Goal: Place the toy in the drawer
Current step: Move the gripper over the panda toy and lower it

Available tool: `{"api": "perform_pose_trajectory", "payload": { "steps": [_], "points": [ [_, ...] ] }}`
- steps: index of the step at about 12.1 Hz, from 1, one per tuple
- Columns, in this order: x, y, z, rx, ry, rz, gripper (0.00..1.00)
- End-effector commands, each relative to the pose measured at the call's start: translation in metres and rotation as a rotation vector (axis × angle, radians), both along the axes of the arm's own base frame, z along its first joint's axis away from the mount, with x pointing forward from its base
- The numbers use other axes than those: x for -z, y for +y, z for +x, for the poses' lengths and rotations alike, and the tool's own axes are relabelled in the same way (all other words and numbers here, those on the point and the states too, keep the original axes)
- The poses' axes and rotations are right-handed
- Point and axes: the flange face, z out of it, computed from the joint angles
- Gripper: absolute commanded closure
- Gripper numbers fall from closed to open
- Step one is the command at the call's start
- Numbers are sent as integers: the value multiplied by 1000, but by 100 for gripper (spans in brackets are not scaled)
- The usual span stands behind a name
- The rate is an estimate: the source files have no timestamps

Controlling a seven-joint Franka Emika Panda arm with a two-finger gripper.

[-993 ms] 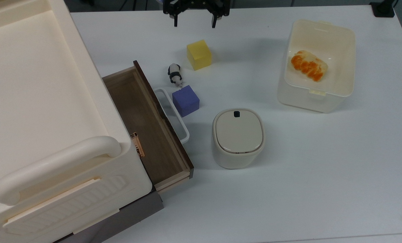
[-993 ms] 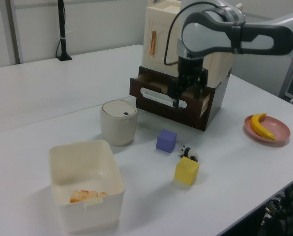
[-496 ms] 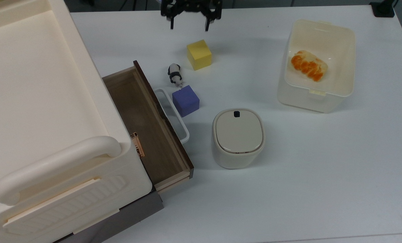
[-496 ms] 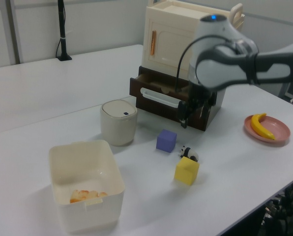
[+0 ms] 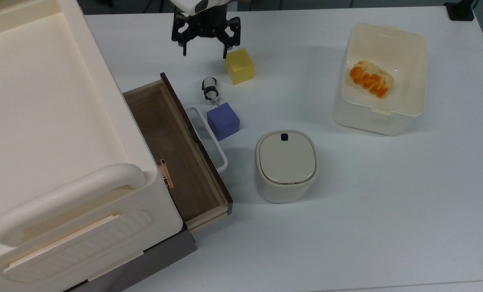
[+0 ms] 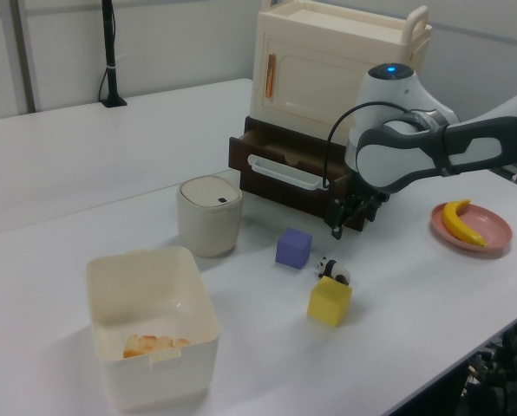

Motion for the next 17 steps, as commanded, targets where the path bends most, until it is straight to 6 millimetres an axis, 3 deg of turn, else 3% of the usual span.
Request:
{"api": "perform_pose_trajectory", "payload": {
  "steps": [1, 10, 17],
  "points": [
    [25, -8, 9, -40, -1, -19, 0],
    [93, -13, 15, -212, 105, -98, 0],
    [101, -11, 11, -329, 144, -106, 4]
  ]
}}
